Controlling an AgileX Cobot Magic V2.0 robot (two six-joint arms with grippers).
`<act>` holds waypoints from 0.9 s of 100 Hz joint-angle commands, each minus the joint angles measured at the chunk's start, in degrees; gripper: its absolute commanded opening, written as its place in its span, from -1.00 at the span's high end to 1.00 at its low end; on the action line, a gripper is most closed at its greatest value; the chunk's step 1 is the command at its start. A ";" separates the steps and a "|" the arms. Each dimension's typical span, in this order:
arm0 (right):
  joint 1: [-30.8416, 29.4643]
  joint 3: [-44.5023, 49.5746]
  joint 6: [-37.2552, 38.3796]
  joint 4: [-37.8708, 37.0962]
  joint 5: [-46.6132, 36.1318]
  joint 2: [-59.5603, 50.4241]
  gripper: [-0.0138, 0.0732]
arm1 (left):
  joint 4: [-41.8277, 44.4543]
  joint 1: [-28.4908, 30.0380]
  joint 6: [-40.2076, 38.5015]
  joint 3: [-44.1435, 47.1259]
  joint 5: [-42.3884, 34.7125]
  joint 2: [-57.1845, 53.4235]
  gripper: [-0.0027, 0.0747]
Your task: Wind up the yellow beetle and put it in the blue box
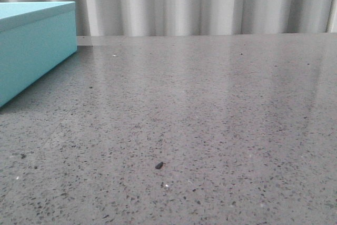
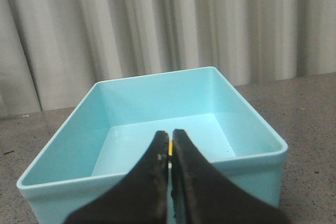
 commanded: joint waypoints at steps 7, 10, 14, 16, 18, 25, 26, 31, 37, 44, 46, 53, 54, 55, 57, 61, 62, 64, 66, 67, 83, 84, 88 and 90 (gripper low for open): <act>-0.08 -1.47 -0.55 -1.36 -4.09 0.72 0.78 | -0.97 0.12 -0.09 -1.55 -4.17 0.64 0.99; -0.08 -1.47 -0.55 -1.36 -4.09 0.72 0.78 | -0.97 0.12 -0.09 -1.55 -4.17 0.64 0.99; -0.08 -1.47 -0.55 -1.36 -4.09 0.72 0.78 | -0.97 0.12 -0.09 -1.55 -4.17 0.64 0.99; -0.08 -1.47 -0.55 -1.36 -4.09 0.72 0.78 | -0.97 0.12 -0.09 -1.55 -4.17 0.64 0.99; -0.08 -1.47 -0.55 -1.36 -4.09 0.72 0.78 | -0.97 0.12 -0.09 -1.55 -4.17 0.64 0.99; -0.08 -1.47 -0.55 -1.36 -4.09 0.72 0.78 | -0.97 0.12 -0.09 -1.55 -4.17 0.64 0.99; -0.08 -1.47 -0.55 -1.36 -4.09 0.72 0.78 | -0.97 0.12 -0.09 -1.55 -4.17 0.64 0.99; -0.08 -1.47 -0.55 -1.36 -4.09 0.72 0.78 | -0.97 0.12 -0.09 -1.55 -4.17 0.64 0.99; -0.08 -1.47 -0.55 -1.36 -4.09 0.72 0.78 | -0.97 0.12 -0.09 -1.55 -4.17 0.64 0.99; -0.08 -1.47 -0.55 -1.36 -4.09 0.72 0.78 | -0.97 0.12 -0.09 -1.55 -4.17 0.64 0.99; -0.08 -1.47 -0.55 -1.36 -4.09 0.72 0.78 | -0.97 0.12 -0.09 -1.55 -4.17 0.64 0.99; -0.08 -1.47 -0.55 -1.36 -4.09 0.72 0.78 | -0.97 0.12 -0.09 -1.55 -4.17 0.64 0.99; -0.08 -1.47 -0.55 -1.36 -4.09 0.72 0.78 | -0.97 0.12 -0.09 -1.55 -4.17 0.64 0.99; -0.08 -1.47 -0.55 -1.36 -4.09 0.72 0.78 | -0.97 0.12 -0.09 -1.55 -4.17 0.64 0.99; -0.08 -1.47 -0.55 -1.36 -4.09 0.72 0.78 | -0.97 0.12 -0.09 -1.55 -4.17 0.64 0.99; -0.08 -1.47 -0.55 -1.36 -4.09 0.72 0.78 | -0.97 0.12 -0.09 -1.55 -4.17 0.64 0.99; -0.08 -1.47 -0.55 -1.36 -4.09 0.72 0.78 | -0.97 0.12 -0.09 -1.55 -4.17 0.64 0.99; -0.08 -1.47 -0.55 -1.36 -4.09 0.72 0.78 | -0.97 0.12 -0.09 -1.55 -4.17 0.64 0.99; -0.08 -1.47 -0.55 -1.36 -4.09 0.72 0.78 | -0.97 0.12 -0.09 -1.45 -4.27 0.64 0.99; -0.08 -1.47 -0.55 -1.36 -4.09 0.72 0.78 | -0.97 0.12 -0.09 -1.44 -4.28 0.64 0.99; -0.08 -1.47 -0.55 -1.36 -4.09 0.72 0.78 | 6.62 0.12 -0.09 0.60 -4.95 0.64 0.99; -0.08 -1.47 -0.55 -1.36 -4.09 0.72 0.78 | 7.33 0.12 -0.09 0.94 -5.15 0.64 0.99; -0.08 -1.47 -0.55 -1.36 -4.09 0.72 0.78 | 9.73 0.12 -0.92 2.06 -7.05 0.64 0.99; -0.08 -1.47 -0.55 -1.36 -4.09 0.72 0.78 | 10.10 0.12 -2.33 2.47 -8.35 0.64 0.99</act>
